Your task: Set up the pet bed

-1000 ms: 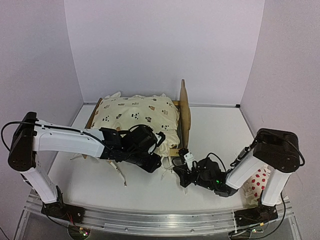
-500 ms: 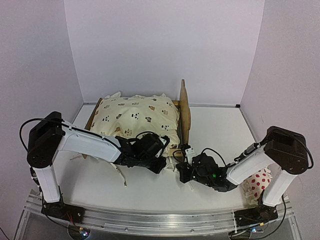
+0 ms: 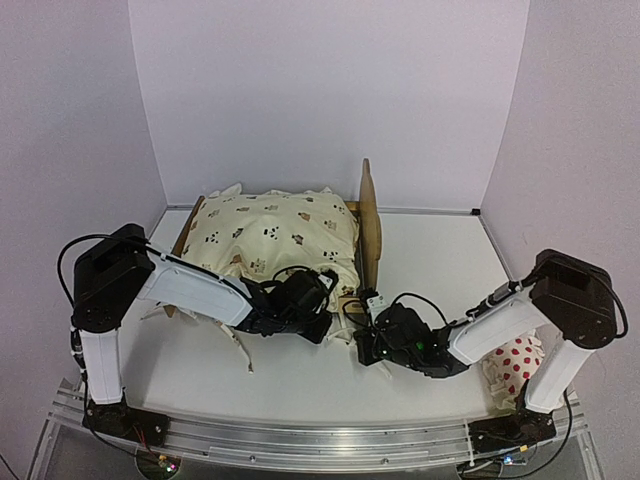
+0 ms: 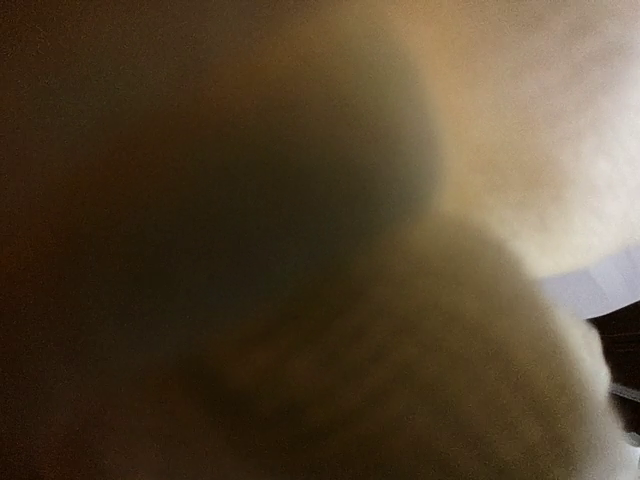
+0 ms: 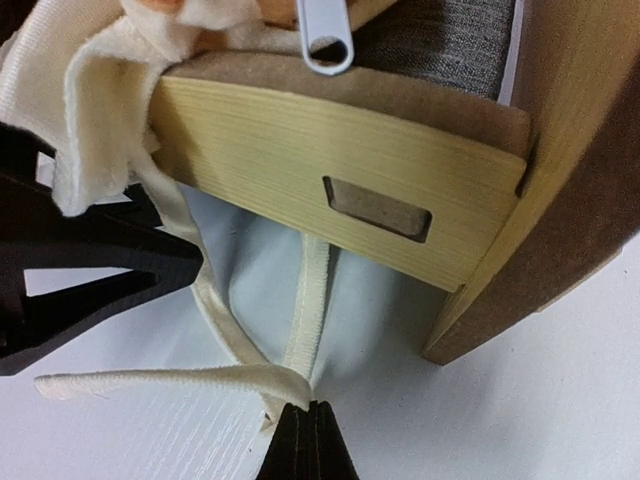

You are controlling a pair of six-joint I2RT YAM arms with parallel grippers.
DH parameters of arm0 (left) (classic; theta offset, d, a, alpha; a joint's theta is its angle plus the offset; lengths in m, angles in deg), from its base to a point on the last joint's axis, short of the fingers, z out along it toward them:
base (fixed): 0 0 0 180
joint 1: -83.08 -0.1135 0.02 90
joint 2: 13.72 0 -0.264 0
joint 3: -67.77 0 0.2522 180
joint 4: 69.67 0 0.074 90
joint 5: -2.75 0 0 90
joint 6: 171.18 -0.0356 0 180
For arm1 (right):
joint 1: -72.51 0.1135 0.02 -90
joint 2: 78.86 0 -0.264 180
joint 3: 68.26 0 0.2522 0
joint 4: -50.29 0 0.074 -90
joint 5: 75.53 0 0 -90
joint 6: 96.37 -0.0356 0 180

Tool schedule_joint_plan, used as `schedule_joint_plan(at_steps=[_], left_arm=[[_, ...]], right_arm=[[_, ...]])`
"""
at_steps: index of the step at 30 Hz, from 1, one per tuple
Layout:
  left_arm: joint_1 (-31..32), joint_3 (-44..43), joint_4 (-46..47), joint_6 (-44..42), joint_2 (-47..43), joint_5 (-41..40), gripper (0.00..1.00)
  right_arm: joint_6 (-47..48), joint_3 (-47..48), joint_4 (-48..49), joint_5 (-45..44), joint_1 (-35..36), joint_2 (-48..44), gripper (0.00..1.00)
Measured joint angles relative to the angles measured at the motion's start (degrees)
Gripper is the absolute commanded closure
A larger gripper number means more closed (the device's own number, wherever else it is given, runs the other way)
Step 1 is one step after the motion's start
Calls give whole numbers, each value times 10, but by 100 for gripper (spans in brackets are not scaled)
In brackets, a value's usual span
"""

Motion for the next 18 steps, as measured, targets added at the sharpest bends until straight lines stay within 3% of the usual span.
schedule_joint_plan(at_steps=[8, 18], left_arm=[[-7, 0, 26, -10, 13, 4, 99], [-8, 0, 42, -18, 13, 10, 100]], right_arm=[[-13, 19, -62, -25, 0, -7, 100], [-36, 77, -192, -66, 2, -10, 100]])
